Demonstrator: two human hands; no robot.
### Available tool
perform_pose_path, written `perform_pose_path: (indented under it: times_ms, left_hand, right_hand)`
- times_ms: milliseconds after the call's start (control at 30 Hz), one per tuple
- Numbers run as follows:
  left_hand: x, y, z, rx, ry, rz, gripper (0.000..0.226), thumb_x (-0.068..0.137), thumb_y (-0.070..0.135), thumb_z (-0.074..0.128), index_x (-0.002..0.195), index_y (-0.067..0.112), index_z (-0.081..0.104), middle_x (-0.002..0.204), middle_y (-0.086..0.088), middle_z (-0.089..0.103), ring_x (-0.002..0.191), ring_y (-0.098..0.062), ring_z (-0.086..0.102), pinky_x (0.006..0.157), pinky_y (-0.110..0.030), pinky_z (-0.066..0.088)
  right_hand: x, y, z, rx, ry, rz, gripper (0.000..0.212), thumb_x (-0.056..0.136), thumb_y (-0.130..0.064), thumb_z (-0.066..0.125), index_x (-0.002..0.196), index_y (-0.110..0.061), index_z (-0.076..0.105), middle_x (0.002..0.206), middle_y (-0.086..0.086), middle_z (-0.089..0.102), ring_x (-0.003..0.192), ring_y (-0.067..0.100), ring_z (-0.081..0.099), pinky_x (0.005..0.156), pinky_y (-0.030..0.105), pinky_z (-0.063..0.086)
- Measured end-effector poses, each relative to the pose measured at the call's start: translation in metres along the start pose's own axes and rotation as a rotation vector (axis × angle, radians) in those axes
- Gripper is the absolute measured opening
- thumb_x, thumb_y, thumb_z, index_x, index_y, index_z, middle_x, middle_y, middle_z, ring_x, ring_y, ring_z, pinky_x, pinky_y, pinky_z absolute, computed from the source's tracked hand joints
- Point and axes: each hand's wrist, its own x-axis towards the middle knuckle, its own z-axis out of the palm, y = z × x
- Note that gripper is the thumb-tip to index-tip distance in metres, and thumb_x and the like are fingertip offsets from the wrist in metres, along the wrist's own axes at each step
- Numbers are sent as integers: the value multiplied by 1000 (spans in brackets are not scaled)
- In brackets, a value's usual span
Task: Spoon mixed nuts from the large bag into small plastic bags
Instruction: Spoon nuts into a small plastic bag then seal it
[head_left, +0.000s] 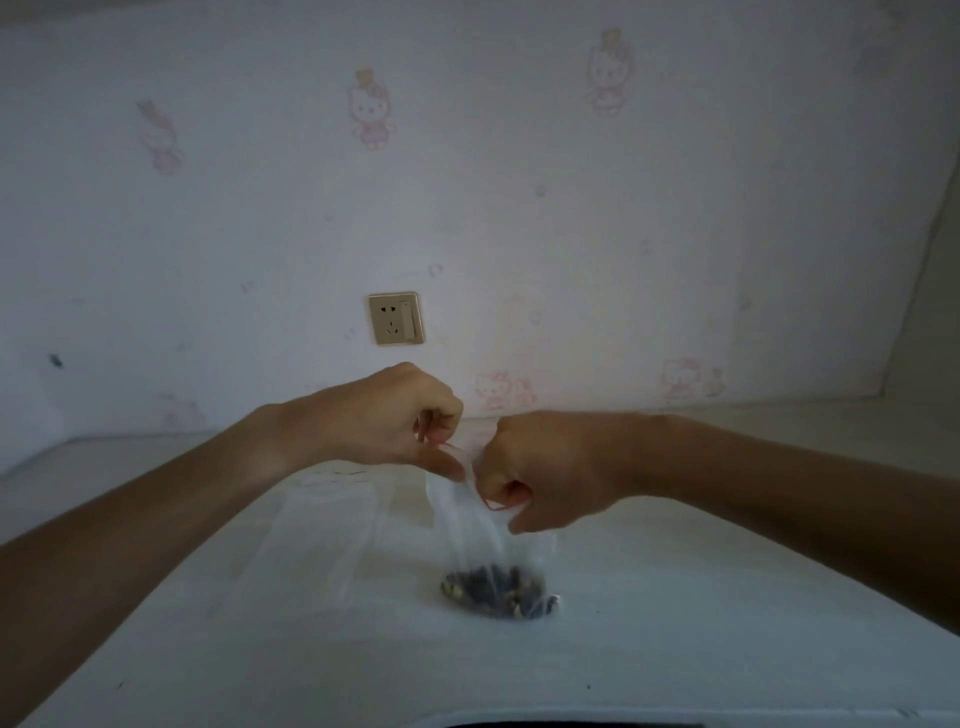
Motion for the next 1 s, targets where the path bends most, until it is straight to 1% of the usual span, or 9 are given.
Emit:
perform_pose_path:
  times_ms: [133,233,300,367,533,700,800,900,1000]
  left_hand:
    - [-5,-7,1,-29,10,-54,48,70,60,88,66,29,52,67,7,59,68,-16,60,69,-48,55]
    - [-15,-12,-1,6,-3,-71,45,70,67,84,70,32,55,72,12,63,74,-9,63,73,-44,56]
    - [-19,-12,-3,35,-16,-75,44,71,71,79,72,33,57,76,15,63,79,-6,63,75,-40,56]
    - [-22,-12,-4,-2,-17,-94,42,72,71,78,73,33,61,80,16,65,83,-6,64,78,-38,56]
    - [-21,-10,-8,-198,0,-71,27,79,55,83,76,30,72,82,14,73,85,-12,69,82,-38,57]
    - [-10,-8,-7,-228,-6,-46,30,77,47,88,71,28,66,72,6,70,72,-18,67,77,-50,57]
    - [-4,-9,-5,-240,9,-30,35,77,45,89,69,25,62,68,2,67,67,-23,65,73,-53,57]
    - [-3,-13,1,-264,48,-40,35,77,41,90,70,24,60,69,2,66,67,-23,65,73,-53,57]
    - [-8,-20,14,-375,184,-71,36,76,39,91,77,27,57,74,2,67,68,-20,64,74,-51,58]
  right_hand:
    - [-5,7,-12,48,61,0,29,84,-23,80,73,-12,55,75,5,60,72,22,53,65,31,39]
    - [-10,14,-20,-72,84,-8,23,88,-33,74,82,-11,66,83,2,65,82,22,58,79,31,43]
    - [-13,17,-22,-178,102,-20,21,90,-37,70,84,-17,69,86,-4,64,87,15,56,89,29,41]
    - [-17,21,-25,-204,120,-19,18,92,-39,69,88,-22,73,89,-8,64,92,11,54,95,30,40]
    - [-25,32,-28,-212,143,14,16,93,-36,71,97,-23,79,91,-9,67,100,12,54,93,29,40]
    - [-28,41,-30,-349,155,99,23,94,-51,67,86,-29,72,79,-18,58,87,6,46,91,25,36]
    - [-29,45,-28,-252,134,182,25,91,-53,71,80,-33,60,77,-20,50,80,5,47,89,26,40]
    - [-33,46,-23,-99,165,255,28,86,-49,77,80,-33,55,79,-17,52,76,0,47,81,32,47]
    - [-39,51,-9,66,340,265,28,82,-40,84,85,-25,60,79,-10,58,72,7,53,70,35,48]
